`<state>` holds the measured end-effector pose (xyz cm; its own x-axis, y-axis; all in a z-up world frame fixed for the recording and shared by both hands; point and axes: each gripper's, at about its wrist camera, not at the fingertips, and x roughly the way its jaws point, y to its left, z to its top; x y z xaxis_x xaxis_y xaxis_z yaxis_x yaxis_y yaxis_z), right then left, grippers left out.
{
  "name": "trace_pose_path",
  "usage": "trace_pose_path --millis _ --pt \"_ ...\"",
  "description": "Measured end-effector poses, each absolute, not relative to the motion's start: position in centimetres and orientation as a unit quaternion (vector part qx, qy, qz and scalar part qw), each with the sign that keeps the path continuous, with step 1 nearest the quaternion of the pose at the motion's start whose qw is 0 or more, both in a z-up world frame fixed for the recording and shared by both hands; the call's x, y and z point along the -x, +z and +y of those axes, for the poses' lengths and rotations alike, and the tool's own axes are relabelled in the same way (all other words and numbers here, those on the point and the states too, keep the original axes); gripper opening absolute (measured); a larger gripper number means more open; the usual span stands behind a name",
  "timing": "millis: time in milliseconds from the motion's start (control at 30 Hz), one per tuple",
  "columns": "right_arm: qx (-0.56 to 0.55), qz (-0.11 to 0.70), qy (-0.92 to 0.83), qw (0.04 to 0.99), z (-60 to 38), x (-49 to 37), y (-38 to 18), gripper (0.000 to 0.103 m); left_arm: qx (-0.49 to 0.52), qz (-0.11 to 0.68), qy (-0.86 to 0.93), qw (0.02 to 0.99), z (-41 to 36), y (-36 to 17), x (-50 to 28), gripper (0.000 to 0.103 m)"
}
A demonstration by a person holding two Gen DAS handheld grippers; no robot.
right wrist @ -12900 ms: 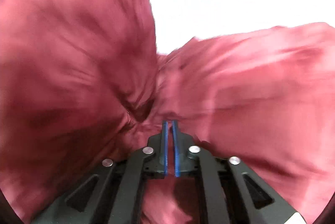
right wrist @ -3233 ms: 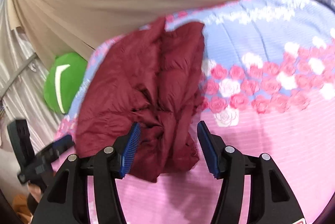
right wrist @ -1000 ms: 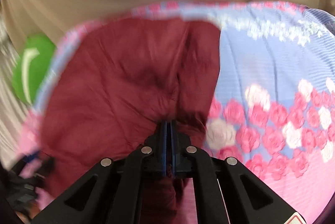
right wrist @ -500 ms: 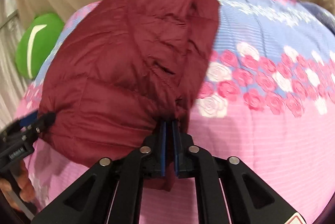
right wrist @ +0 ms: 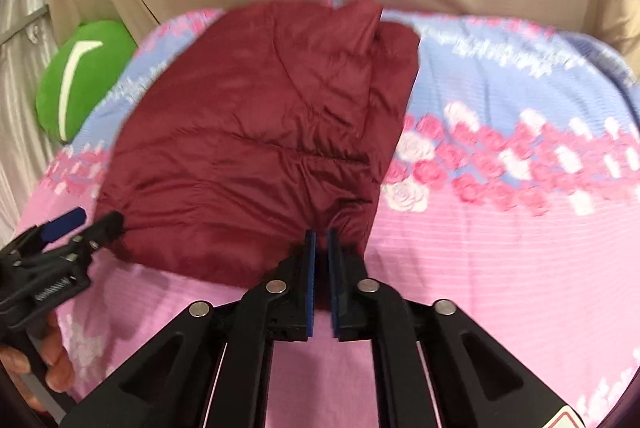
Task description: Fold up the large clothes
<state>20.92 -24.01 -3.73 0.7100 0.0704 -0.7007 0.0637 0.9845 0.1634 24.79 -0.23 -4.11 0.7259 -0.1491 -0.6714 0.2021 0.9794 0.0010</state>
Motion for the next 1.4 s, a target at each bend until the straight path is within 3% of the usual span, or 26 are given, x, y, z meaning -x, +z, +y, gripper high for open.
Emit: trace_pose_path --millis 33,167,300,700,1000,1400 --pt "-0.089 0.373 0.000 0.923 -24.0 -20.2 -3.3 0.011 -0.038 0.348 -0.091 0.932 -0.4 -3.9 -23.9 0.087" --pt "-0.095 0.352 -0.022 0.931 -23.8 -16.9 -3.3 0.036 -0.052 0.313 -0.076 0.945 -1.6 -3.6 -21.0 0.093" --pt "-0.074 0.351 -0.050 0.932 -23.1 -14.4 -5.1 0.051 -0.053 0.309 -0.077 0.947 -2.4 -4.0 -19.3 0.095" --pt "-0.075 0.360 -0.077 0.927 -23.2 -11.0 -7.2 0.069 -0.043 0.320 -0.062 0.945 -2.9 -6.1 -16.3 0.096" --pt "-0.041 0.352 -0.069 0.933 -21.3 -10.4 -6.9 0.076 -0.069 0.307 -0.051 0.948 -3.9 -6.1 -15.2 0.097" --pt "-0.040 0.346 -0.080 0.934 -20.7 -10.1 -6.9 0.076 -0.082 0.305 -0.051 0.948 -4.3 -6.2 -15.0 0.097"
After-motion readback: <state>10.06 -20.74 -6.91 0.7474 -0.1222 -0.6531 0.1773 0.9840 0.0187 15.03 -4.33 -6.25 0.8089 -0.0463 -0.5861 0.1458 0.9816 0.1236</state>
